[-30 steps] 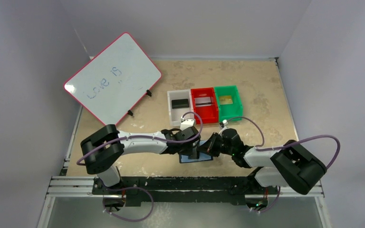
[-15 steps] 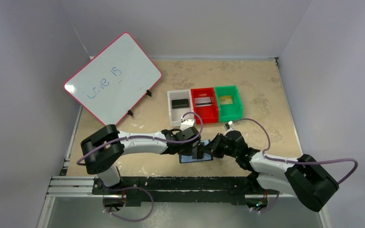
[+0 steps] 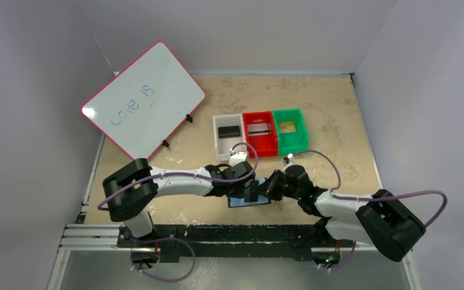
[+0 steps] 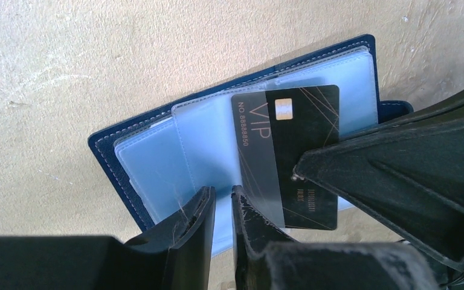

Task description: Take the credit cards out of the card holder

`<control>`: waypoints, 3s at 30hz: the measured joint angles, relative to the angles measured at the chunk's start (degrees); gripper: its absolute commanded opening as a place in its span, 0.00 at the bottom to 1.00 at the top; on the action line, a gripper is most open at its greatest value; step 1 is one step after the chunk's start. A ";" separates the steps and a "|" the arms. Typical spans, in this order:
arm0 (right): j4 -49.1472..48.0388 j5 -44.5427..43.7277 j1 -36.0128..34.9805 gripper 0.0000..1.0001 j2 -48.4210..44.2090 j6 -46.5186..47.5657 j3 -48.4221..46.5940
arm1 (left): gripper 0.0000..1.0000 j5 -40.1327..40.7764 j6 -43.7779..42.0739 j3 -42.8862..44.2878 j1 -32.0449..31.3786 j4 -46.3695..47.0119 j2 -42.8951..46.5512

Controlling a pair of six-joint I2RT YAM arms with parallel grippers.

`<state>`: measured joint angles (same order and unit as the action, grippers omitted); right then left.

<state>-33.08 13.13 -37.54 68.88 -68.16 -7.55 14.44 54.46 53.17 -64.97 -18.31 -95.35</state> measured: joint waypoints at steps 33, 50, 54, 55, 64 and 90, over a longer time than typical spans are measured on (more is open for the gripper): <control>26.82 -12.24 0.07 0.00 -16.37 12.98 -9.49 | 0.72 21.35 -0.20 2.27 3.52 -18.29 14.49; 23.39 -8.90 0.04 0.00 -7.15 25.77 -19.89 | 0.87 21.90 -13.86 -1.64 33.48 -24.57 32.94; 23.76 -10.38 0.04 0.00 -7.72 32.37 -24.30 | 0.87 20.72 -17.31 -1.64 38.03 -24.04 32.59; 23.67 -10.80 0.04 0.00 -7.96 34.34 -25.49 | 0.86 20.79 -18.12 -1.66 39.12 -23.56 32.57; 21.40 -12.63 0.04 0.00 -7.17 55.82 -31.98 | 0.86 23.45 -19.12 -2.45 42.56 -20.74 37.27; 22.93 -14.62 -7.19 0.00 28.50 107.19 -57.79 | 0.87 37.66 -14.45 -6.19 42.56 -20.00 47.93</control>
<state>-10.15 -1.50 -44.73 97.38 39.03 -65.34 52.10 40.01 46.98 -22.41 -38.30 -47.42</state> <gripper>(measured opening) 0.007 0.864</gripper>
